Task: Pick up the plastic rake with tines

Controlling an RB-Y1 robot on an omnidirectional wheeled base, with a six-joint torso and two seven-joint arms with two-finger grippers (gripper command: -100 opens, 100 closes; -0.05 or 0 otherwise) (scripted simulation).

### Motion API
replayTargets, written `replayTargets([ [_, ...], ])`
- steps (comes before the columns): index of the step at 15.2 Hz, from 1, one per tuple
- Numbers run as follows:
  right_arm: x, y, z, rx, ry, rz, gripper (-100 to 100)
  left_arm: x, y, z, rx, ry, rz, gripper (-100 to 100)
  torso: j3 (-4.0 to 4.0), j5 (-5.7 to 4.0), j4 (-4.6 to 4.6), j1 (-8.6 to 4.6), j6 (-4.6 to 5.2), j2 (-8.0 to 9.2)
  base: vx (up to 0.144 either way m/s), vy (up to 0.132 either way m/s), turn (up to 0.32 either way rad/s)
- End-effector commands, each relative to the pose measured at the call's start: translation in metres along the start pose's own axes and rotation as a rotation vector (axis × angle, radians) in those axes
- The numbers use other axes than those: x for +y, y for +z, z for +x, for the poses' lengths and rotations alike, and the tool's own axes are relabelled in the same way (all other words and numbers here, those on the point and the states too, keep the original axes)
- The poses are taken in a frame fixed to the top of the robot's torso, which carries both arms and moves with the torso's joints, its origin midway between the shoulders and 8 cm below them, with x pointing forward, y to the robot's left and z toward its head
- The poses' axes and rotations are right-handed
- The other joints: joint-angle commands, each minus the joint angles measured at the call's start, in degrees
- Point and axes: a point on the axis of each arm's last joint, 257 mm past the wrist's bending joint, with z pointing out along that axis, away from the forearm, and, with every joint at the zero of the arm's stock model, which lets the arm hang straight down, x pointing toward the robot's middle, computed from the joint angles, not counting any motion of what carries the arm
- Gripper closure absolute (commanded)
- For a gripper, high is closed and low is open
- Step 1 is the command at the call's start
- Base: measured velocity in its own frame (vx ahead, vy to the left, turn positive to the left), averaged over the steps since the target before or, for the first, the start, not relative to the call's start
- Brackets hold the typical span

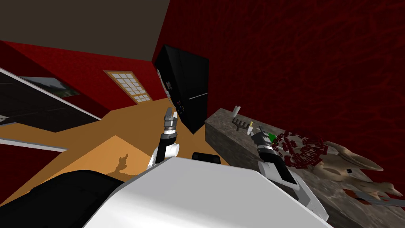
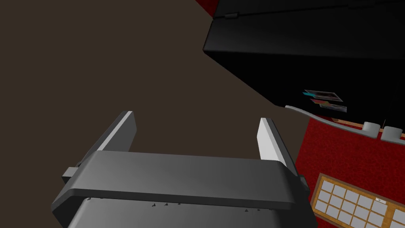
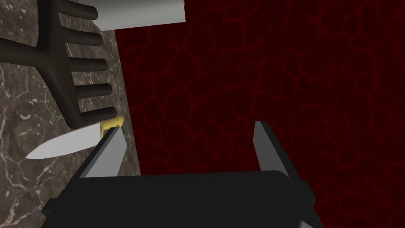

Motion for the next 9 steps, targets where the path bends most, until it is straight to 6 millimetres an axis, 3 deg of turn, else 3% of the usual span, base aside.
replayTargets([
  [1, -0.009, 0.000, -0.018, -0.035, 0.020, 0.045, -100, 0.000, 0.000, 0.000, 0.000, 0.000, 0.000, 0, 0.00, 0.00, 0.00, 0.00, 0.00, 0.00, 0.036, 0.067, 0.152],
  [3, -0.015, 0.000, -0.020, -0.044, 0.020, 0.067, -100, 0.000, 0.000, 0.000, 0.000, 0.000, 0.000, 0, 0.00, 0.01, 0.00, -0.01, 0.02, 0.01, 0.018, 0.030, 0.013],
  [4, -0.025, -0.001, -0.049, -0.091, 0.047, 0.108, -100, 0.000, 0.000, 0.000, 0.000, 0.000, 0.000, 0, 0.03, -0.01, 0.01, -0.07, 0.03, 0.05, 0.019, 0.039, 0.128],
  [6, -0.033, -0.002, -0.052, -0.104, 0.047, 0.137, -100, 0.000, 0.000, 0.000, 0.000, 0.000, 0.000, 0, 0.03, -0.01, 0.01, -0.07, 0.01, 0.04, 0.023, 0.038, 0.105],
  [7, -0.040, -0.005, -0.083, -0.155, 0.077, 0.169, -100, 0.000, 0.000, 0.000, 0.000, 0.000, 0.000, 0, 0.03, -0.01, 0.01, -0.08, 0.02, 0.05, 0.026, 0.046, 0.145],
  [9, -0.049, -0.007, -0.087, -0.171, 0.079, 0.204, -100, 0.000, 0.000, 0.000, 0.000, 0.000, 0.000, 0, 0.01, -0.01, 0.00, -0.05, 0.00, 0.01, 0.032, 0.045, 0.114],
])
